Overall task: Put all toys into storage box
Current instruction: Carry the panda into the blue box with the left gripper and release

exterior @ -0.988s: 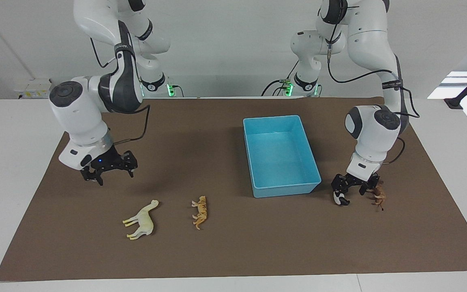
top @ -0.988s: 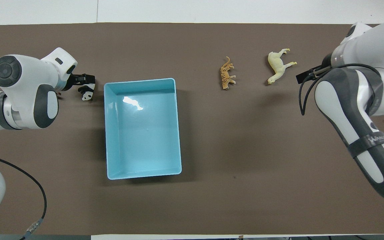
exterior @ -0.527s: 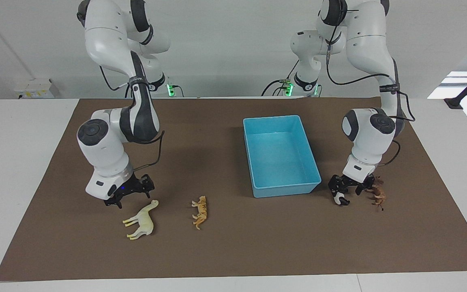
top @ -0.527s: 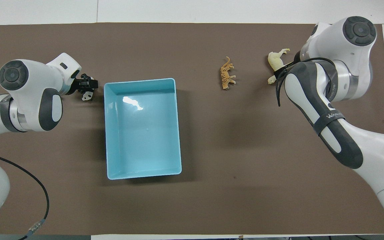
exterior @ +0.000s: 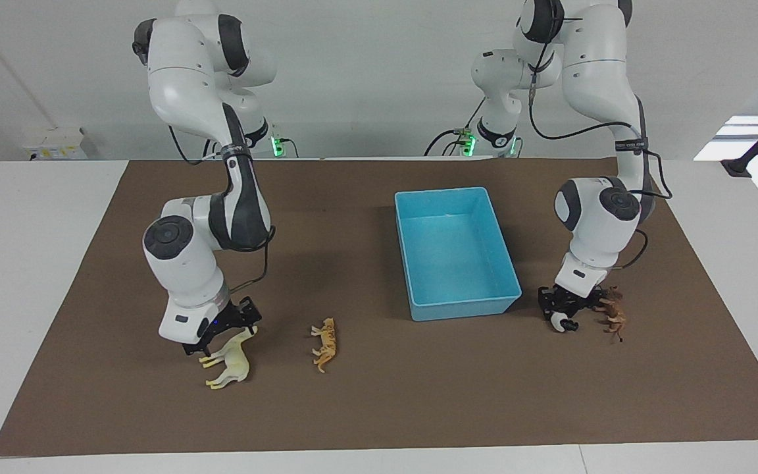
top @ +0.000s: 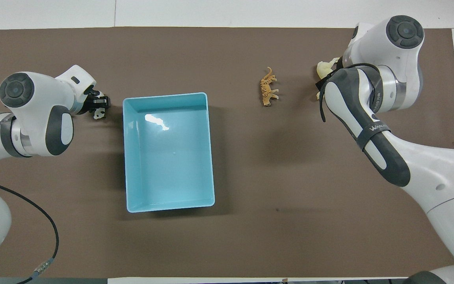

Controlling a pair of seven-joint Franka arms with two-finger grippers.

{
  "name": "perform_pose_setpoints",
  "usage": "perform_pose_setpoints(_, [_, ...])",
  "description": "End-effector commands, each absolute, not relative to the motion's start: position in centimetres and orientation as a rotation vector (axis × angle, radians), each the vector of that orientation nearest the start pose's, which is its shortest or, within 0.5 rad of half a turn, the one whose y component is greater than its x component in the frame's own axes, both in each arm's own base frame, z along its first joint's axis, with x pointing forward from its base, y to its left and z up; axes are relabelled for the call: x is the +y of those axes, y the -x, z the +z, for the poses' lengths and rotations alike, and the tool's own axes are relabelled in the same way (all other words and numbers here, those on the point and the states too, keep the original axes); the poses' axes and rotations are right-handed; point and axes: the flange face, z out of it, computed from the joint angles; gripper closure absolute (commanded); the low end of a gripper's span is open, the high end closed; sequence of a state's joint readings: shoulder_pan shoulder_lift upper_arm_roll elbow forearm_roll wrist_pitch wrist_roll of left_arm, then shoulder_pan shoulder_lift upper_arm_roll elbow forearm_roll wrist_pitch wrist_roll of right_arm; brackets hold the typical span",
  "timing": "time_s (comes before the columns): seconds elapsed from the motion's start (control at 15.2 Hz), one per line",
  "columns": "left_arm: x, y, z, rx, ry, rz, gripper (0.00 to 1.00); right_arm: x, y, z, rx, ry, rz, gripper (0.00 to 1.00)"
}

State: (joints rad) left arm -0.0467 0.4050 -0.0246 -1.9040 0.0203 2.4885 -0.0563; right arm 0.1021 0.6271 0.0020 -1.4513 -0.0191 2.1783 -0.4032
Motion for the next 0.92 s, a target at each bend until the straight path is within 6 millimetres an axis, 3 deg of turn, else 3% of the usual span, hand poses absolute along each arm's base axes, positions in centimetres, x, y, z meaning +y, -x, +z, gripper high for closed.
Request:
perform_pose_setpoints(0.0, [-3.1, -66.4, 34.6, 0.024, 3.125, -0.220, 1.00, 8.1, -73.1, 31.9, -0.841, 3.050, -0.166, 0.00])
perform_pose_setpoints(0.2, [-3.6, -67.4, 41.2, -0.024, 3.135, -0.119, 1.00, 7.8, -73.2, 31.6, -0.838, 3.055, -0.172, 0.00])
perform_pose_setpoints(0.26, [-4.7, -66.7, 44.2, -0.077, 3.148, -0.096, 1.00, 7.7, -73.2, 31.3, -0.838, 3.057, -0.169, 0.00])
perform_pose_setpoints(0.33, [-6.5, -65.8, 46.0, -0.137, 3.158, -0.065, 1.00, 7.7, -73.3, 31.5, -0.838, 3.058, -0.186, 0.00])
perform_pose_setpoints(0.46, [-13.3, -63.5, 48.1, -0.207, 3.157, -0.041, 1.00, 7.3, -73.4, 31.2, -0.831, 3.062, -0.191, 0.00])
perform_pose_setpoints(0.59, [-21.5, -60.5, 47.7, -0.267, 3.152, -0.022, 1.00, 7.4, -73.6, 29.9, -0.829, 3.063, -0.200, 0.01])
perform_pose_setpoints(0.66, [-23.5, -59.2, 47.2, -0.273, 3.148, -0.018, 1.00, 7.6, -73.6, 29.5, -0.821, 3.065, -0.203, 0.01])
perform_pose_setpoints(0.72, [-25.0, -58.2, 46.7, -0.253, 3.151, -0.025, 0.85, 7.5, -73.7, 29.1, -0.807, 3.067, -0.205, 0.01])
perform_pose_setpoints(0.79, [-25.3, -57.6, 46.3, -0.229, 3.147, -0.021, 0.15, 7.6, -73.7, 29.0, -0.807, 3.067, -0.203, 0.01])
perform_pose_setpoints(0.86, [-25.2, -57.5, 46.2, -0.219, 3.143, -0.007, 0.00, 7.5, -73.8, 29.0, -0.805, 3.068, -0.203, 0.10])
